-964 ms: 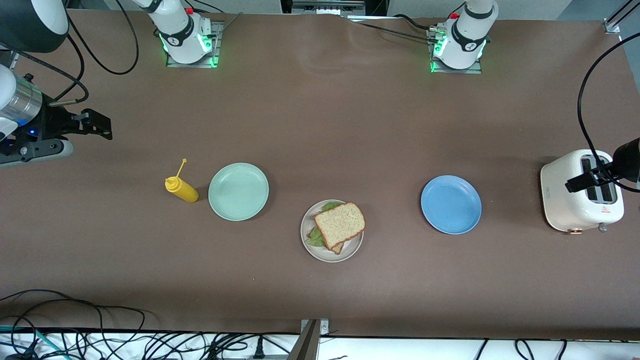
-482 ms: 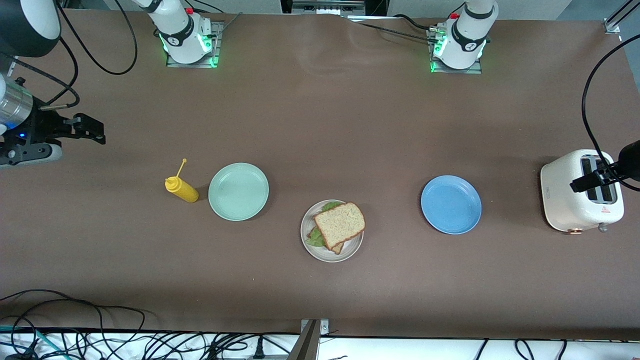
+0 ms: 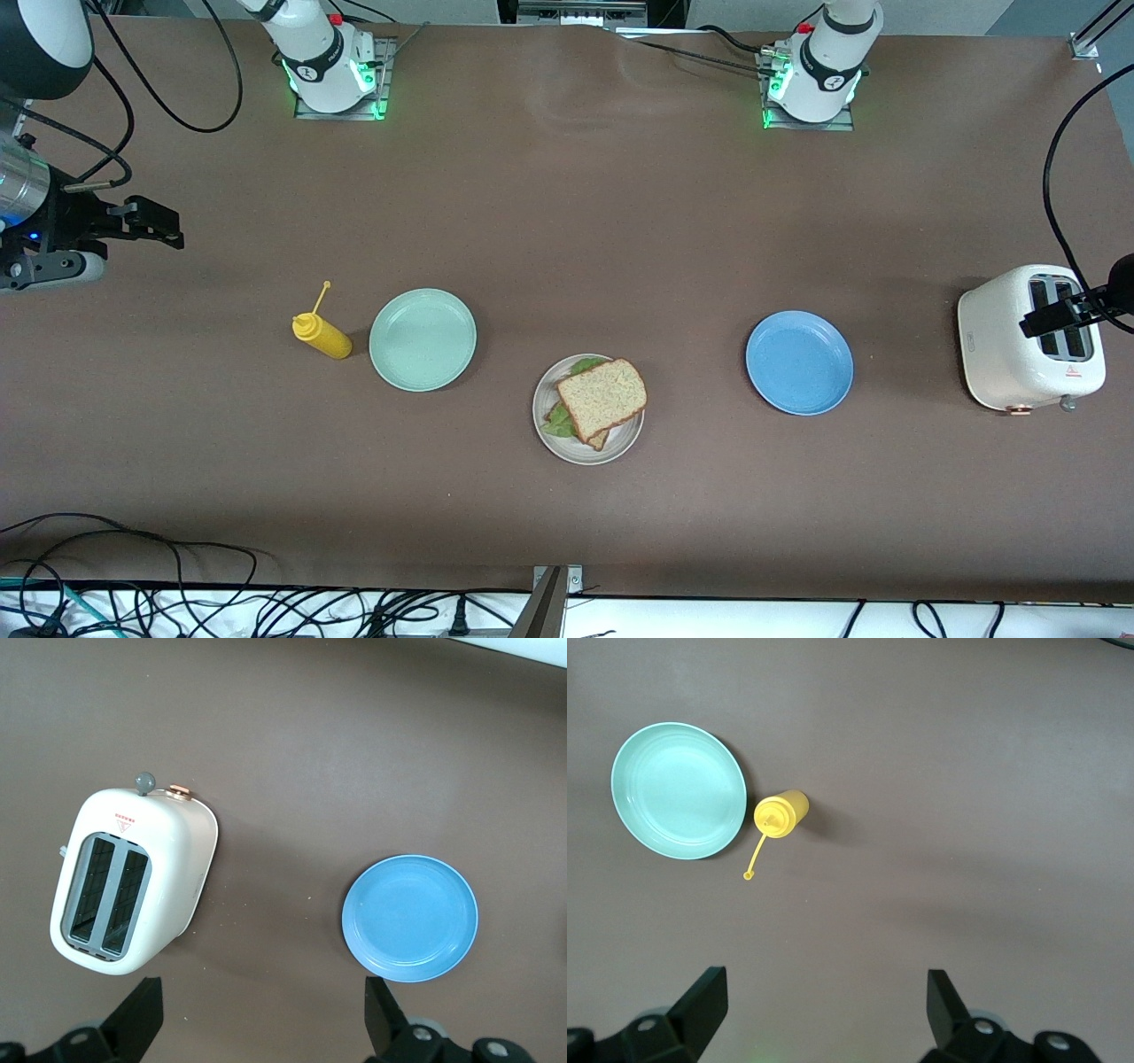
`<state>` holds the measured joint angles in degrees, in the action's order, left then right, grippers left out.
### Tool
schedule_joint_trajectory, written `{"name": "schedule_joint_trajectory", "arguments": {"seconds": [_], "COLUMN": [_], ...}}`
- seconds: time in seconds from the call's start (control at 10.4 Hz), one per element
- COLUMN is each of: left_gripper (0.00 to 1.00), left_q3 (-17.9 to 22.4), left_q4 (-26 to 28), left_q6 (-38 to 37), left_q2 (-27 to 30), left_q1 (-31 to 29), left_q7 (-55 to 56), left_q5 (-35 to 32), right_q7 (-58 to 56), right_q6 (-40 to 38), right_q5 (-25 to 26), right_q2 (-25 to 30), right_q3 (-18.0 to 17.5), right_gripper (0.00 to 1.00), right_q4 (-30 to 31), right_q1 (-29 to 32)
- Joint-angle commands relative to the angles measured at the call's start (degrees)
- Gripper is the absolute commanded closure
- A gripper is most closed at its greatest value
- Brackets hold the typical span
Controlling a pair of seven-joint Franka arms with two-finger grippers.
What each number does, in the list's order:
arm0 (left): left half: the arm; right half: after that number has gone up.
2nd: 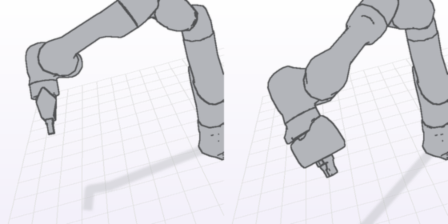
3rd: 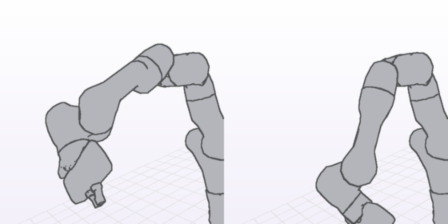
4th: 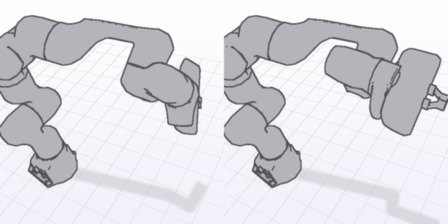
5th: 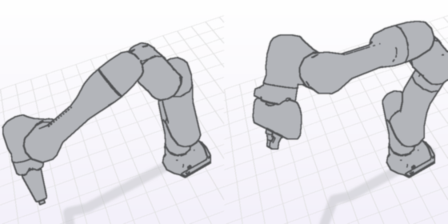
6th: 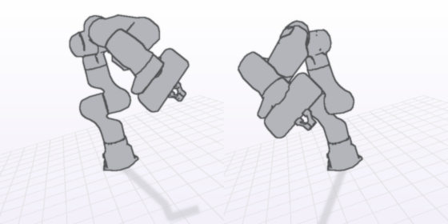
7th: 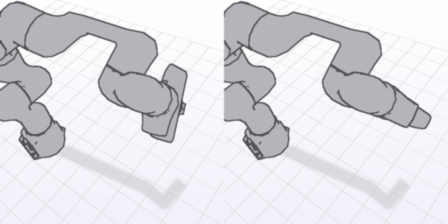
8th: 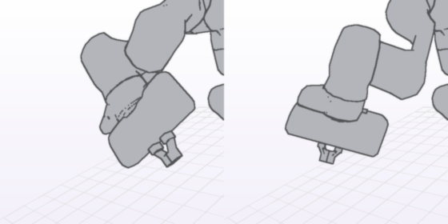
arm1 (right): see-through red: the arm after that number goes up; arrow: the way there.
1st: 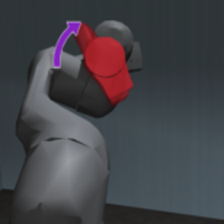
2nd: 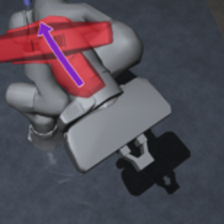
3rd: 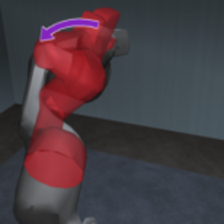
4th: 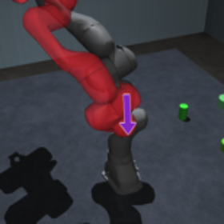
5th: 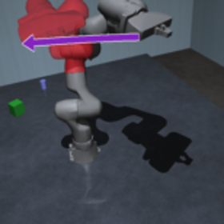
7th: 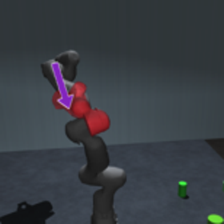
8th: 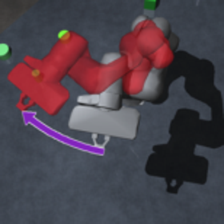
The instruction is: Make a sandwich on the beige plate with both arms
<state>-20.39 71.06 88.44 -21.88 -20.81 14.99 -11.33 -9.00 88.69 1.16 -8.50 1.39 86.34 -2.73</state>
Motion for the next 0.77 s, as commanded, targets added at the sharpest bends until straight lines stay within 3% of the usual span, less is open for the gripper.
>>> {"name": "schedule_joint_trajectory", "arguments": {"seconds": [0.0, 0.1, 0.19, 0.29, 0.39, 0.48, 0.67], "left_gripper": [0.00, 0.00, 0.00, 0.00, 0.00, 0.02, 0.05], "left_q3": [-0.4, 0.2, 4.0, 11.8, 20.9, 26.2, 26.4], "left_q4": [0.4, 0.5, 0.3, 0.3, 0.5, 0.9, 2.5], "left_q6": [-1.8, -2.0, -2.7, -3.6, -3.6, -3.6, -3.5], "left_q2": [1.6, 1.7, 1.8, 2.3, 3.2, 4.2, 5.7], "left_q1": [-0.3, 0.7, 4.6, 11.4, 17.7, 20.2, 20.5], "left_q7": [-1.4, -1.5, -1.6, -2.2, -4.2, -6.3, -7.3], "left_q5": [-0.8, -0.9, -0.5, 0.9, 6.6, 12.8, 15.6], "right_q7": [0.4, 0.4, 0.5, 4.4, 8.2, 8.3, 8.0], "right_q6": [-0.8, -0.6, -0.8, -1.0, -1.0, -1.0, -0.9], "right_q5": [0.2, 0.2, 0.2, 1.3, 2.7, 2.8, 2.9], "right_q2": [0.1, 0.0, 0.0, 0.0, 0.0, 0.0, -0.1], "right_q3": [-1.0, -0.9, -0.9, -1.0, -1.3, -1.4, -1.4], "right_gripper": [0.00, 0.00, 0.00, 0.00, 0.00, 0.00, 0.00], "right_q4": [-0.5, -0.5, -0.5, -0.5, -0.5, -0.5, -0.5], "right_q1": [1.2, 1.6, 1.6, 1.2, 1.0, 1.0, 1.0]}}
